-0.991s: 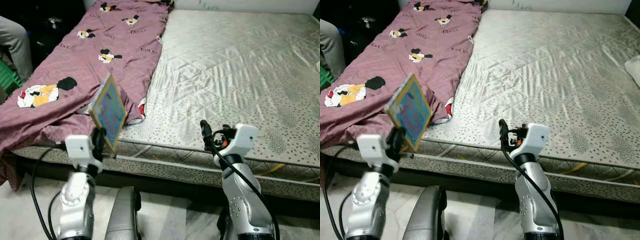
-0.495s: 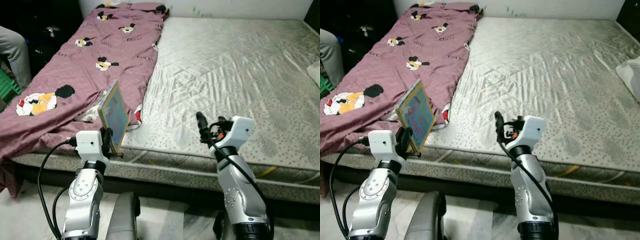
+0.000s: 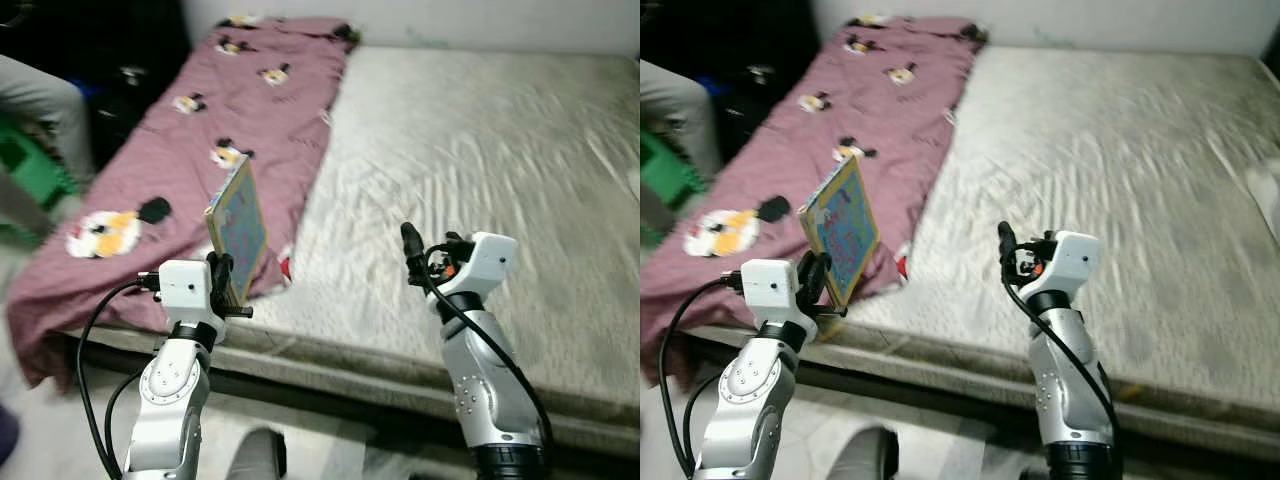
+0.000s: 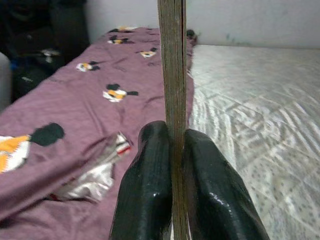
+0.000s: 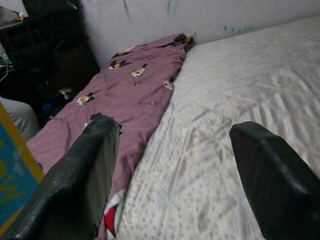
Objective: Clean up the room
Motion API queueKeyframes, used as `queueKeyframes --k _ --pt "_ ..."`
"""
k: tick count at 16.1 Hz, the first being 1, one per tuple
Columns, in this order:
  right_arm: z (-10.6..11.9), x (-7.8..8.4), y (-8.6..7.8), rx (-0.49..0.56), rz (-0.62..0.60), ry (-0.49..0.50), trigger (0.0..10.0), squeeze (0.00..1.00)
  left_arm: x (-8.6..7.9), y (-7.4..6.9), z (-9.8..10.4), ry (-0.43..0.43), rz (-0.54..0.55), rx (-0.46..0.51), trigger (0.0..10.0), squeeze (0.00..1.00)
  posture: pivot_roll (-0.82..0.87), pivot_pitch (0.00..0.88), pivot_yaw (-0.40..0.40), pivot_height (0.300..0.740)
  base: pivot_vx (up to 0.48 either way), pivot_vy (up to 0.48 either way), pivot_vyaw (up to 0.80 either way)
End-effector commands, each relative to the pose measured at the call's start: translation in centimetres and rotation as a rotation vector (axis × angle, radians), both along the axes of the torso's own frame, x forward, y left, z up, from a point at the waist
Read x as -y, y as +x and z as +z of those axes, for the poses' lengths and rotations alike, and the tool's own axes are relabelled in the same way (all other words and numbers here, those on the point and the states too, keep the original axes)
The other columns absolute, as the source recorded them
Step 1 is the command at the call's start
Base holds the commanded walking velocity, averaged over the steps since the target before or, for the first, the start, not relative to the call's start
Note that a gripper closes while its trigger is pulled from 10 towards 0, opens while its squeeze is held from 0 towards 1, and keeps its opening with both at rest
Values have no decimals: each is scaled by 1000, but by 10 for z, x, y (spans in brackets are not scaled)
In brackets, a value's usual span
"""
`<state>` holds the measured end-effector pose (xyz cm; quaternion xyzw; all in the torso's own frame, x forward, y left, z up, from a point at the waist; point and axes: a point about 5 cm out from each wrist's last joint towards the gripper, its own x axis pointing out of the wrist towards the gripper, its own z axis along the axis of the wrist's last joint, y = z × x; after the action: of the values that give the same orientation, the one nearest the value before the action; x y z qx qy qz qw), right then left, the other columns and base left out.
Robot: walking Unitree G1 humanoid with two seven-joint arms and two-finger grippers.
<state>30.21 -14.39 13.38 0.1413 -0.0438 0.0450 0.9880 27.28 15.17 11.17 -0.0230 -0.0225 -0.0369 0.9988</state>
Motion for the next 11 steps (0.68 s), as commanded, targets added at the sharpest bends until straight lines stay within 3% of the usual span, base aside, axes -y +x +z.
queueKeyframes --k 1,8,11 --pt "-1 3 0 -5 -19 -9 10000 0 2 0 8 17 -2 33 10000 0 24 0 65 740 0 0 0" --pt "-8 10 -5 -21 -68 -9 10000 0 13 -2 4 6 -10 20 10000 0 10 0 92 740 0 0 0" --pt "-11 13 -6 -30 -92 -72 10000 0 10 2 6 19 -4 23 10000 0 12 0 92 740 0 0 0"
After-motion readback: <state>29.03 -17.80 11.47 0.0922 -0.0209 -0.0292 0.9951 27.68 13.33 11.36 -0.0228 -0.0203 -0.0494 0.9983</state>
